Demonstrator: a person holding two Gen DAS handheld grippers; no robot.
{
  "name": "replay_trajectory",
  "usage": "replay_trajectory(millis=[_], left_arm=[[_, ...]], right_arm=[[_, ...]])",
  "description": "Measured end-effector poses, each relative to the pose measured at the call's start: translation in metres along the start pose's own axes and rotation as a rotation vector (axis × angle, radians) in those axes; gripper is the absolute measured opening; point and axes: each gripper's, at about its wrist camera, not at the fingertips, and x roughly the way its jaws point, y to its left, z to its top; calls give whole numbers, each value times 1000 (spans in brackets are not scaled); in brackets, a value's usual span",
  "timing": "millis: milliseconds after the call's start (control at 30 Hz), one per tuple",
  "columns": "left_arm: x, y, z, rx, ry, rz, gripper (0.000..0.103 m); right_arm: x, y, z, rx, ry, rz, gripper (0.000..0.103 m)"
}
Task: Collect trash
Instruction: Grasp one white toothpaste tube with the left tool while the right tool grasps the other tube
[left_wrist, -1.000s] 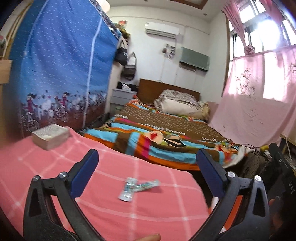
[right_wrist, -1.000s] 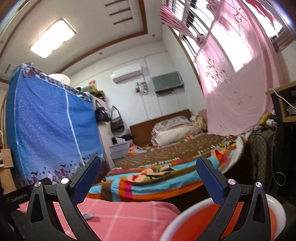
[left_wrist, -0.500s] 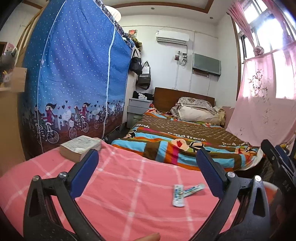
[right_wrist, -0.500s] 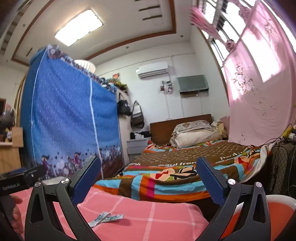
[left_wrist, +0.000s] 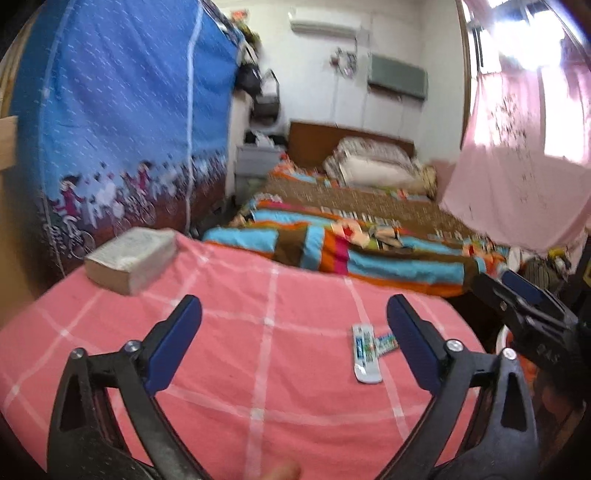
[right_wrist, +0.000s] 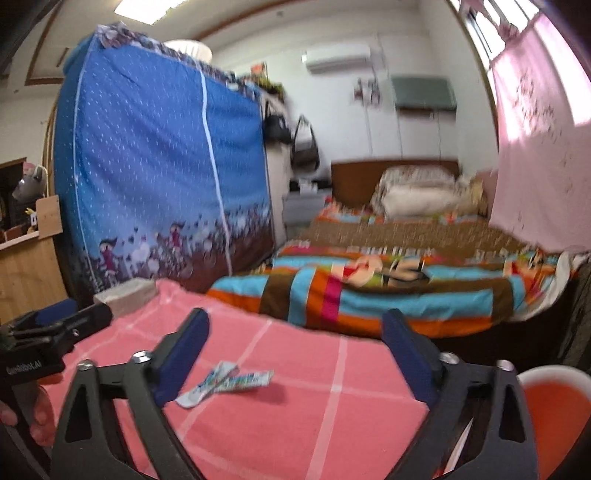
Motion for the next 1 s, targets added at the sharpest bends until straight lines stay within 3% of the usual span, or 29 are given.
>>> replay_trajectory(millis=[133, 200, 367, 500, 633, 700, 900, 1000], left_arm=[[21, -11, -6, 44, 125, -66, 80], [34, -17, -10, 57, 202, -106, 64], [53, -27, -20, 63, 345, -191, 45], [58, -35, -26, 78, 400, -224, 43], [63, -42, -26, 109, 418, -205, 40], [62, -43, -26, 116, 419, -198, 27], [62, -38, -23, 103, 418, -188, 27], [60, -26, -21, 55, 412, -139, 27]], right_arm=[[20, -1, -8, 3, 120, 0, 72], [27, 0, -11, 8, 169, 11, 66], [36, 0, -16, 20, 237, 44, 39], [41, 0, -18, 23, 264, 62, 31], [47, 4, -20, 11, 292, 74, 31], [49, 4, -21, 10, 300, 75, 31], [56, 2, -25, 29, 338, 96, 31], [61, 5, -27, 28, 364, 111, 31]])
